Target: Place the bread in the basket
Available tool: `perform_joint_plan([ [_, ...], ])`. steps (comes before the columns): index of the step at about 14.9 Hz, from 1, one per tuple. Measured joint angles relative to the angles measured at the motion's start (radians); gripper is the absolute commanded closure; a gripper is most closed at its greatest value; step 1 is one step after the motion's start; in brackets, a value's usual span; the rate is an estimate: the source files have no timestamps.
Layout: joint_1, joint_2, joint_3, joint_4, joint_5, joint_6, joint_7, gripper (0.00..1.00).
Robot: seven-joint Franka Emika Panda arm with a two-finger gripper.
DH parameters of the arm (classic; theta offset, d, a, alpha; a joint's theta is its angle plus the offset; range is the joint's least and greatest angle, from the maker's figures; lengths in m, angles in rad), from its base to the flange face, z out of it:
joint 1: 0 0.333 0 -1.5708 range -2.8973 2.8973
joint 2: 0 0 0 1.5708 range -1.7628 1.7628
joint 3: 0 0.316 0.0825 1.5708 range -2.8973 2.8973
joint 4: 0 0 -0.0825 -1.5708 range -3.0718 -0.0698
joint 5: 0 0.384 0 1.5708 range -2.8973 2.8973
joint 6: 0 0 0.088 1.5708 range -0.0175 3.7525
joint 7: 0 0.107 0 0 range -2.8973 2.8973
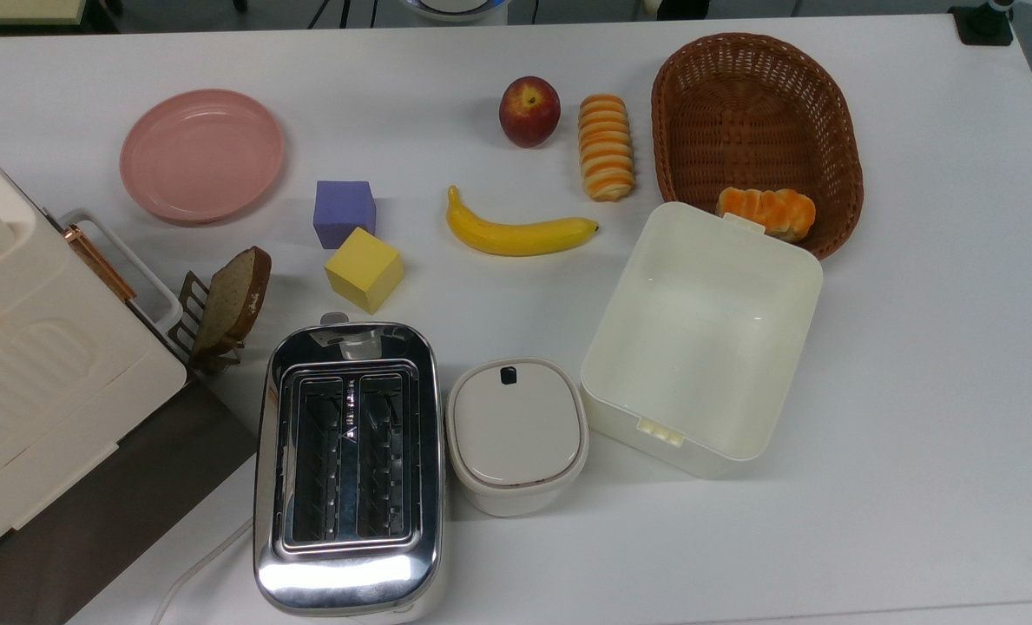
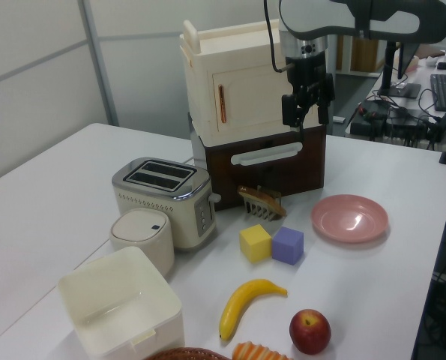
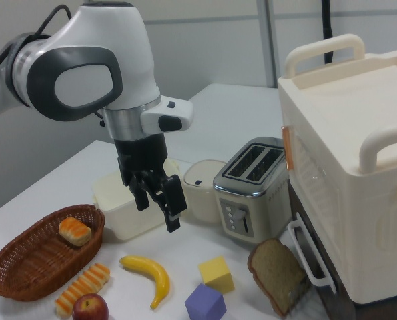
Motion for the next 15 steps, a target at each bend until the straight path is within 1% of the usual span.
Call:
perform_joint_plan([
  [15,0.001,0.0,0.0,0.0,0.0,-0.015,-0.007,0.0],
])
